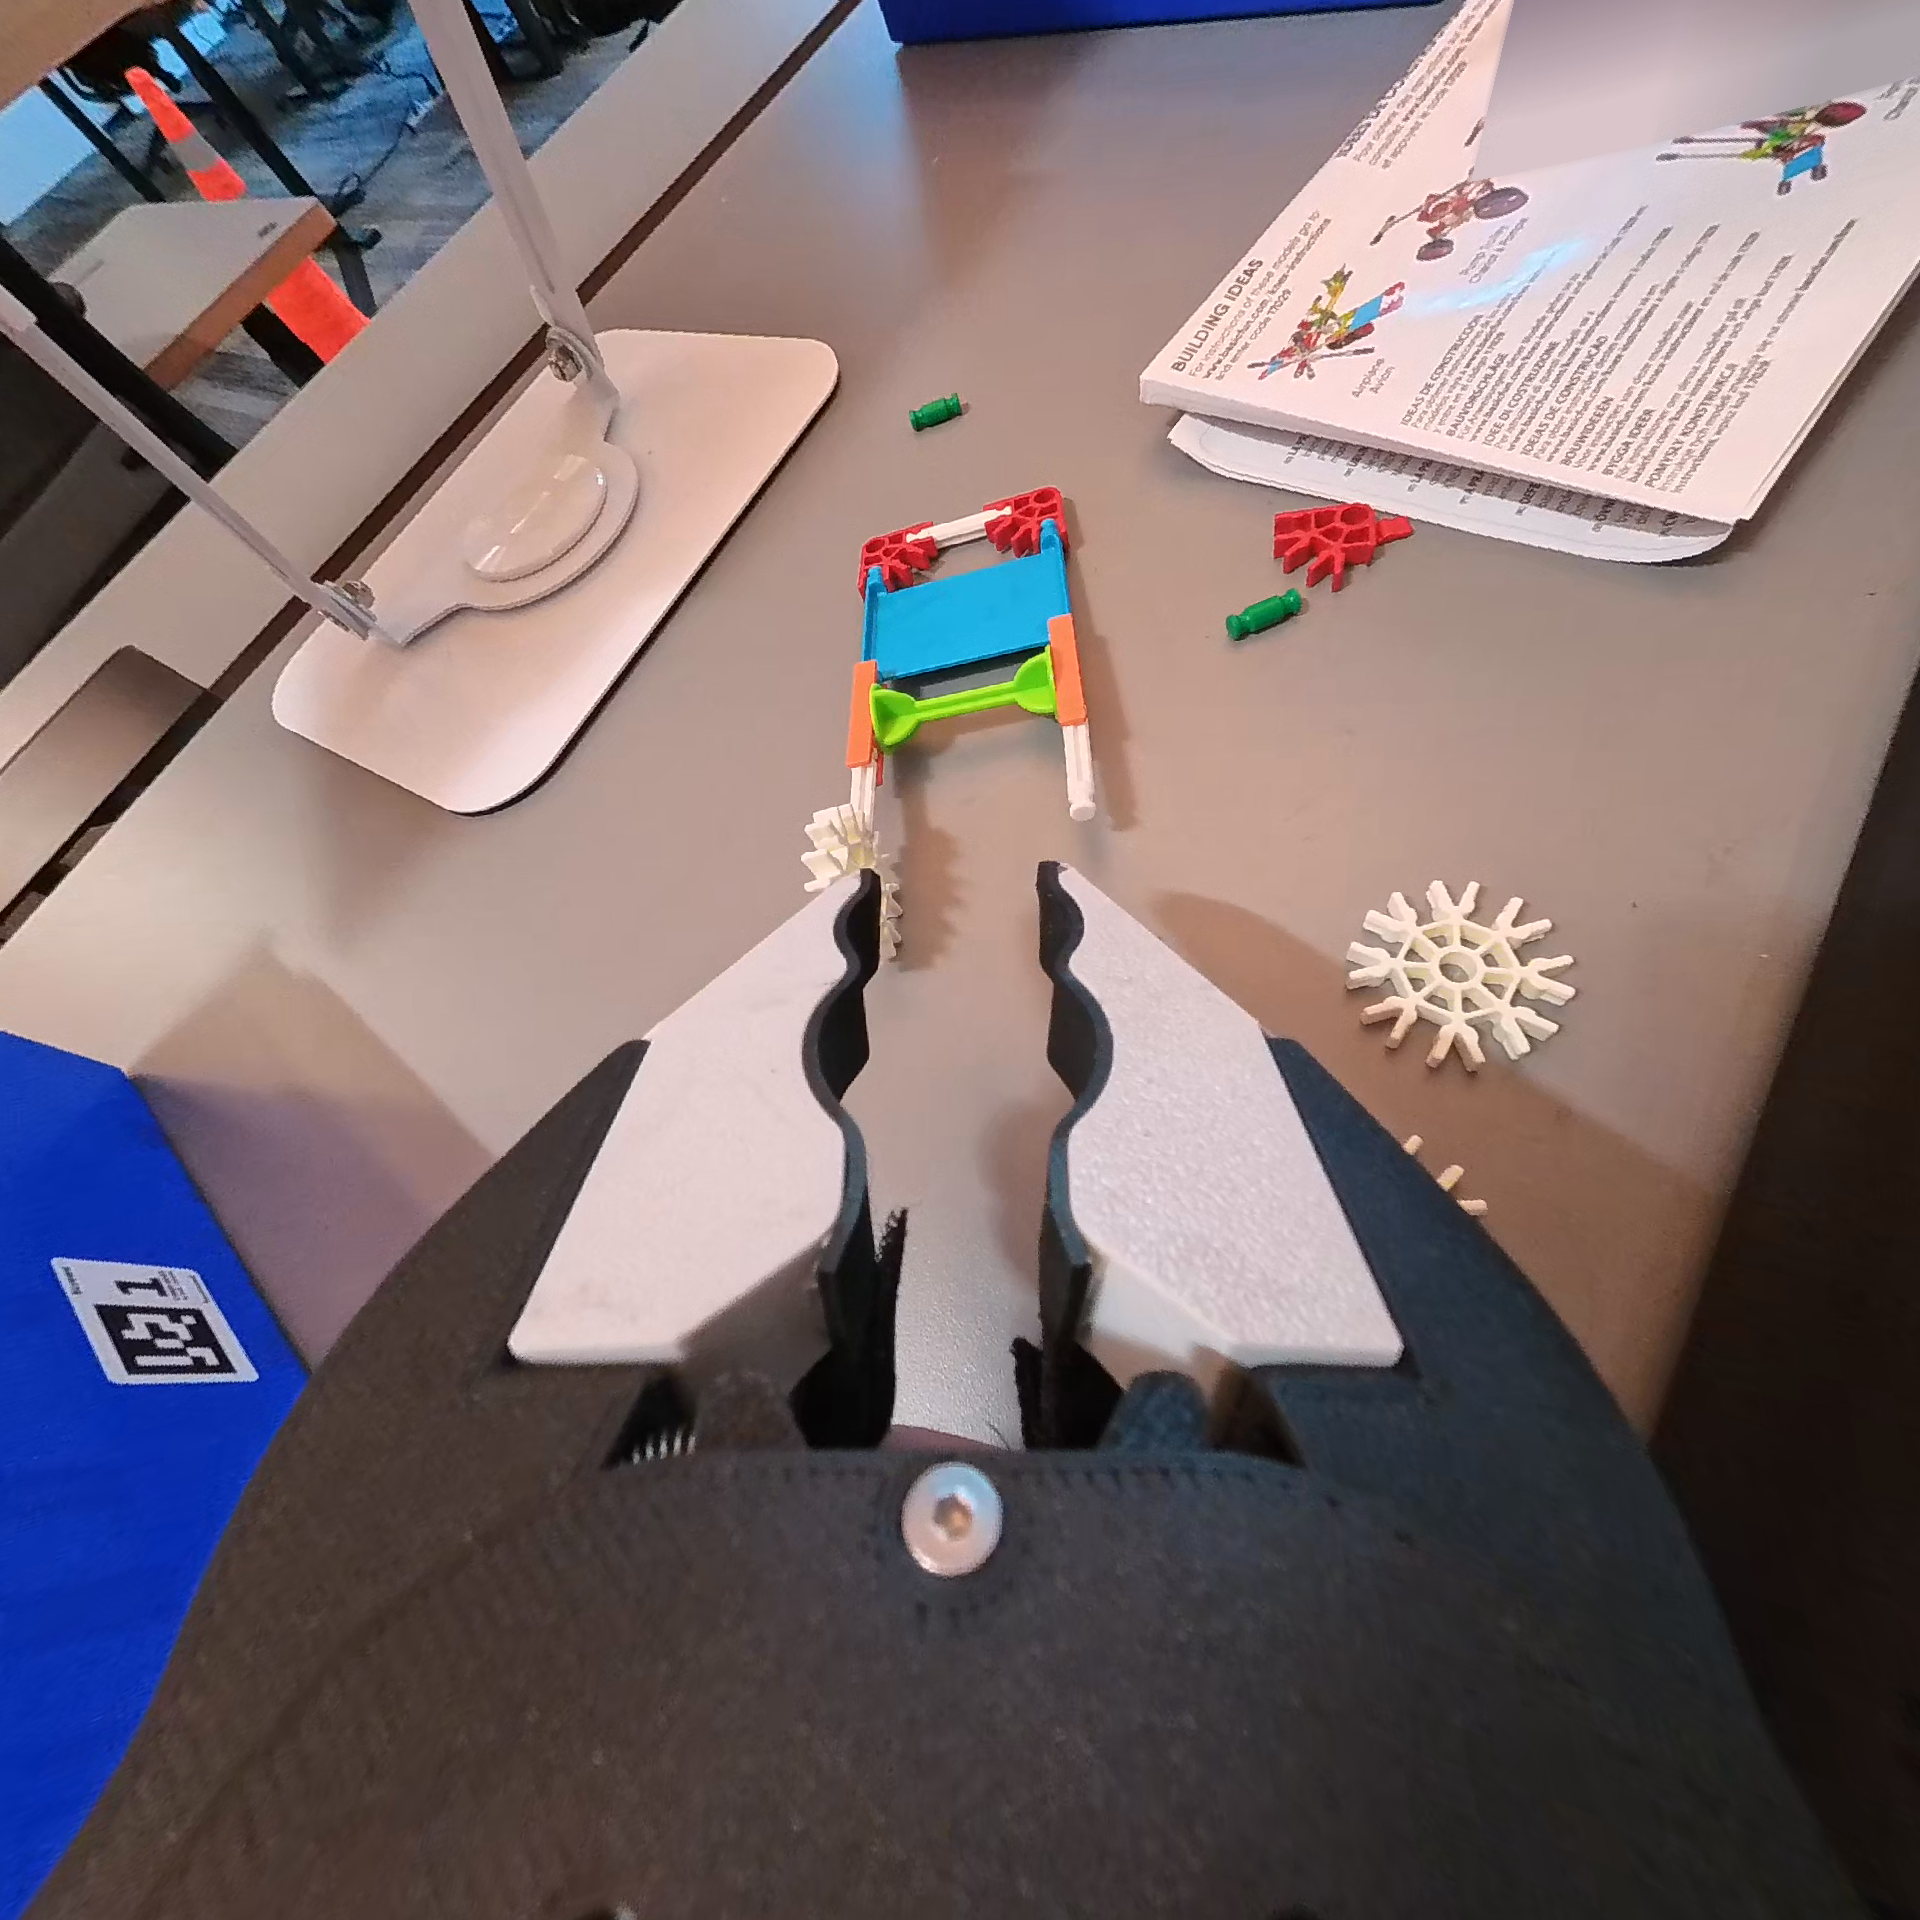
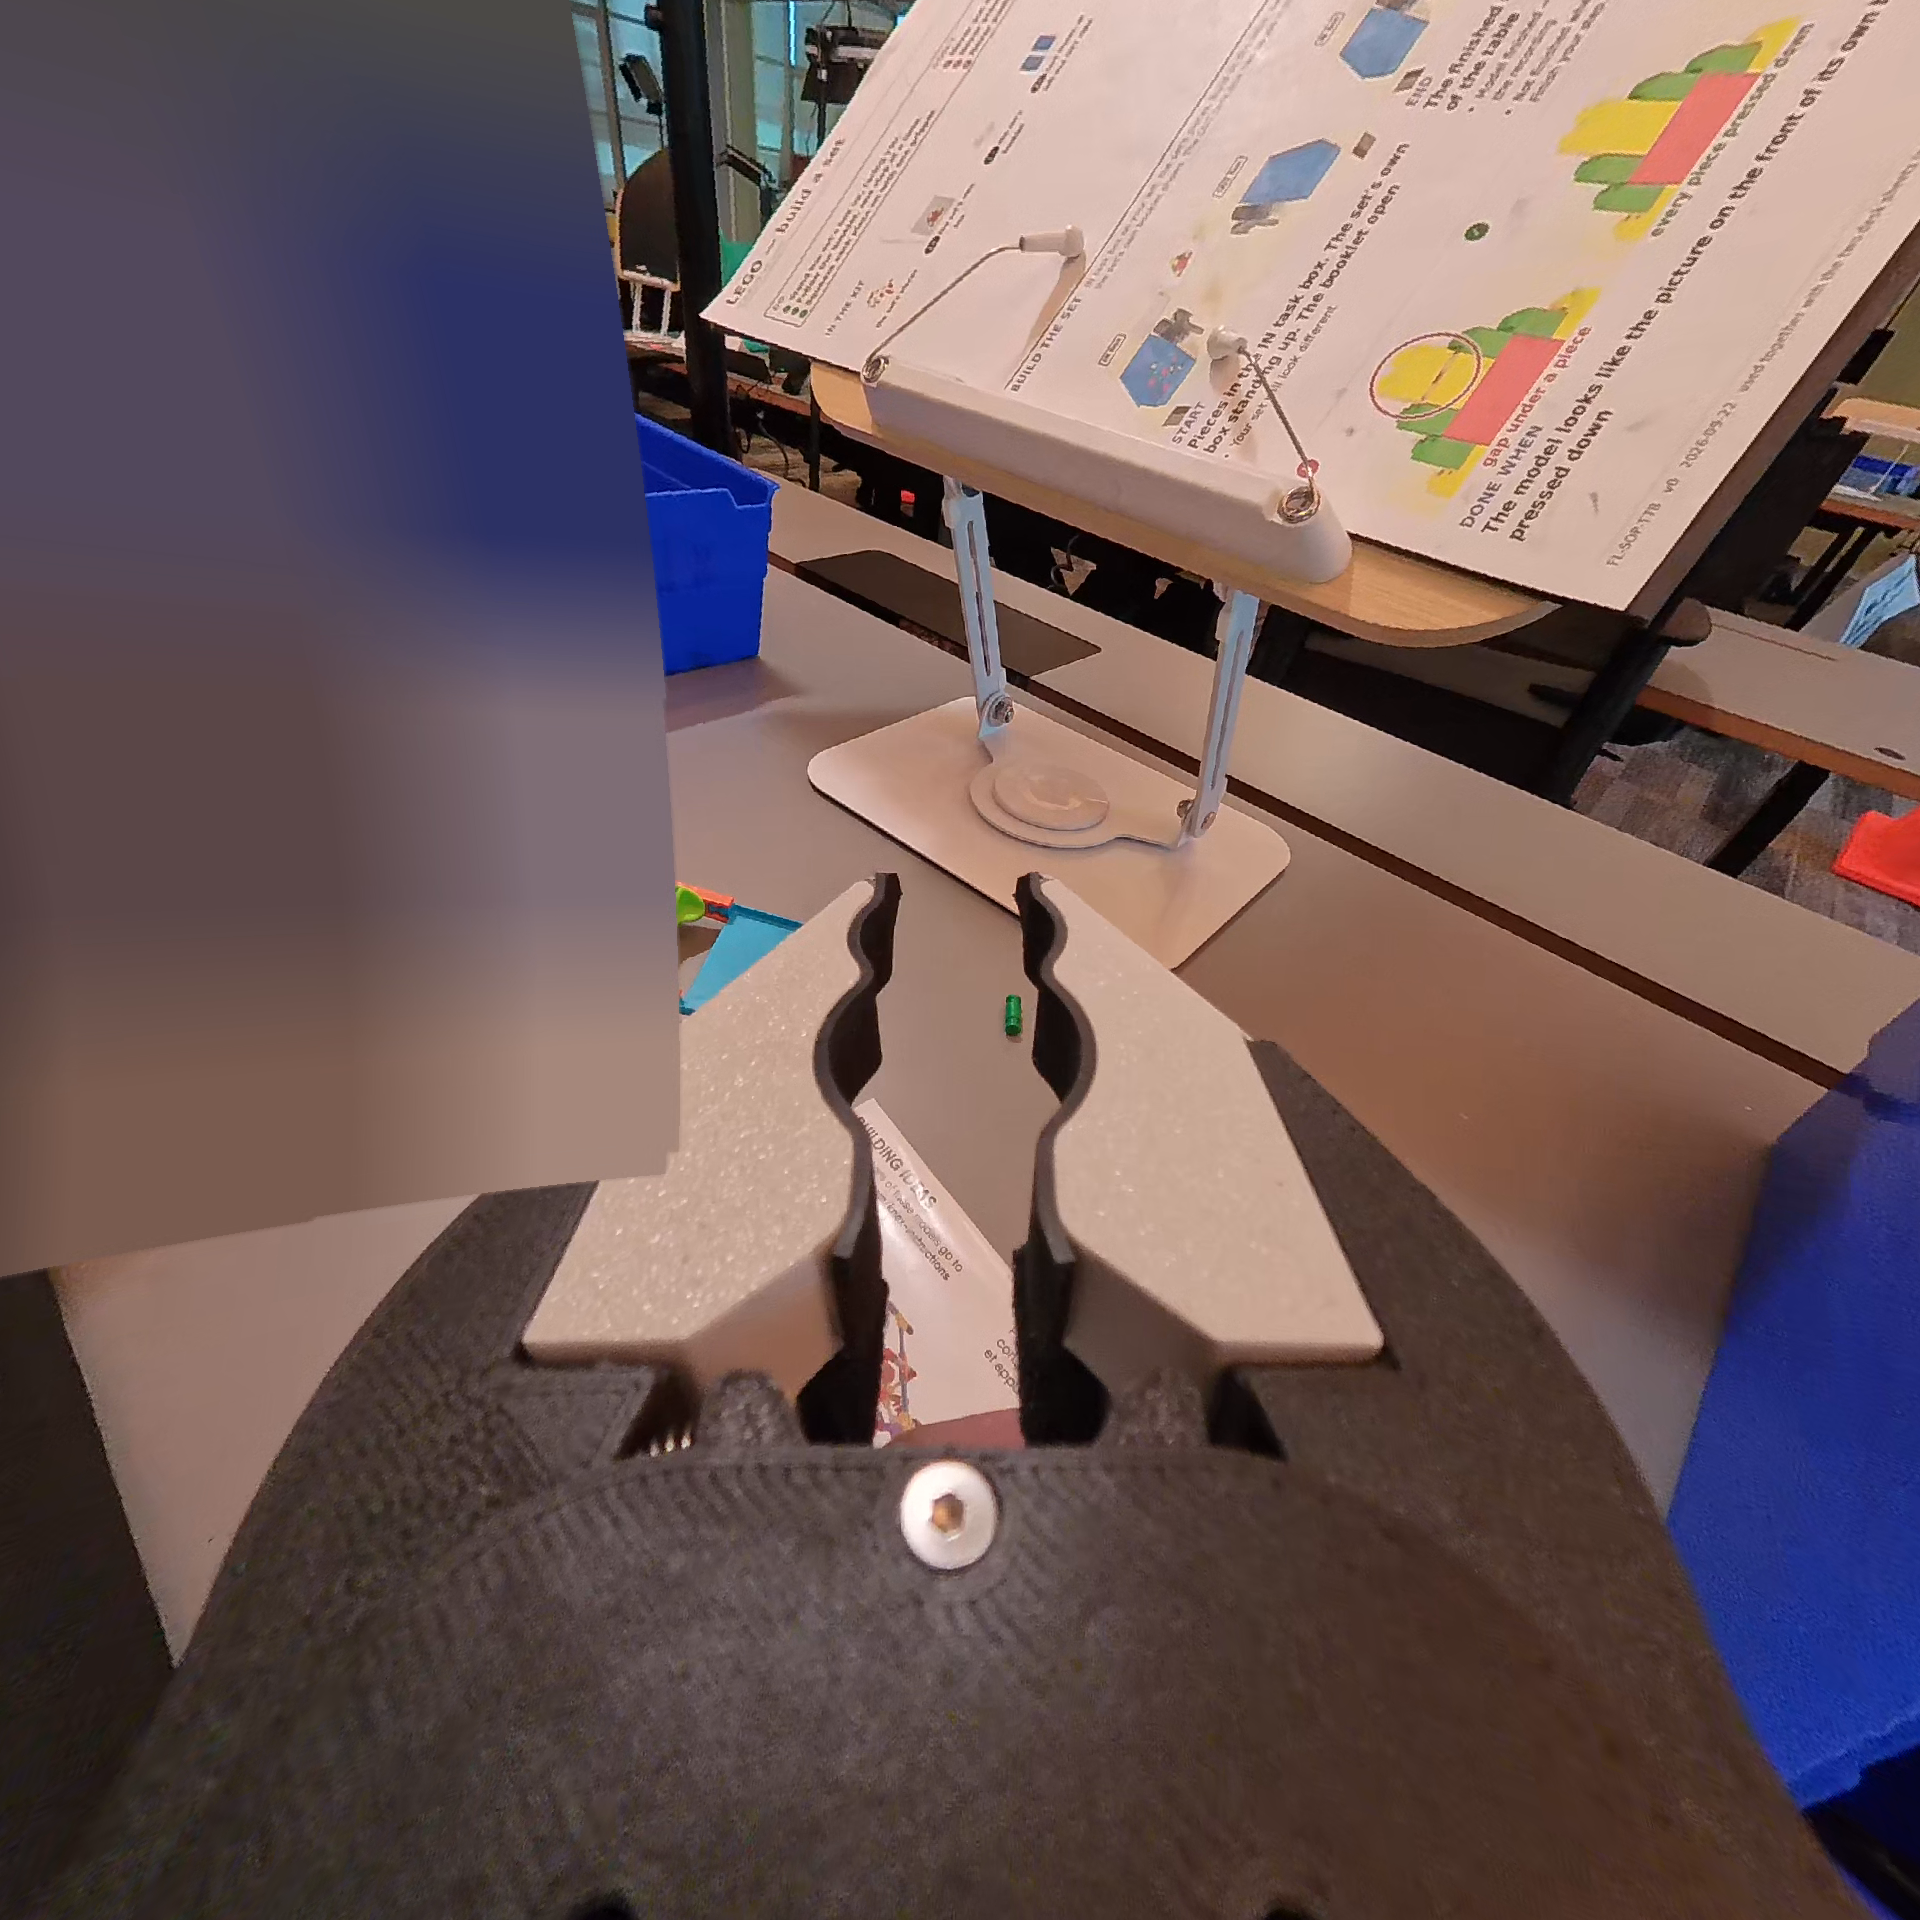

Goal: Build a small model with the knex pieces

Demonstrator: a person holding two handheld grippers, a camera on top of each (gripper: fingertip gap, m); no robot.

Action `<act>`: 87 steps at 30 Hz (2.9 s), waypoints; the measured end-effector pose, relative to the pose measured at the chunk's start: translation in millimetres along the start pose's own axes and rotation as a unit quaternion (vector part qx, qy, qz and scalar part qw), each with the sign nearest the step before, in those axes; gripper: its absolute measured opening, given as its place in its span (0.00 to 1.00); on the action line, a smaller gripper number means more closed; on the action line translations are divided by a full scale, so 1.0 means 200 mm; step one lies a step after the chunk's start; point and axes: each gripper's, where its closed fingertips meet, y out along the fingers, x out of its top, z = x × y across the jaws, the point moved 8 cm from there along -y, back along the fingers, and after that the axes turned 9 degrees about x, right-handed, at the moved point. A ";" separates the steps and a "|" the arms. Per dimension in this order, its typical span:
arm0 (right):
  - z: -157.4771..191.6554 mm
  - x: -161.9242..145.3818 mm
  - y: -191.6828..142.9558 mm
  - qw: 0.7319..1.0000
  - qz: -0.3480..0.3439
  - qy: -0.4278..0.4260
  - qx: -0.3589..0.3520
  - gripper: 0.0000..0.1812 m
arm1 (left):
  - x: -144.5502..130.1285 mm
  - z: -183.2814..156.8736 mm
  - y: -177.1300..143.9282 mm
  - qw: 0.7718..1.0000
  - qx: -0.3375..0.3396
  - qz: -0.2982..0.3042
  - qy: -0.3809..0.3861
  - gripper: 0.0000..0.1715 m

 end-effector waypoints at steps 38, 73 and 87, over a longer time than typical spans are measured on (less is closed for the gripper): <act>-0.09 -0.08 0.02 1.000 0.013 0.008 -0.019 0.12 | 0.10 0.03 -0.15 0.995 0.058 -0.078 0.016 0.17; -0.06 -0.09 0.03 1.000 0.024 -0.008 -0.006 0.12 | -0.49 1.12 -0.29 0.913 0.001 0.371 0.167 0.23; -0.12 -0.14 0.03 0.999 0.032 0.006 -0.026 0.12 | -0.29 1.17 -0.14 0.936 -0.107 0.283 0.179 0.20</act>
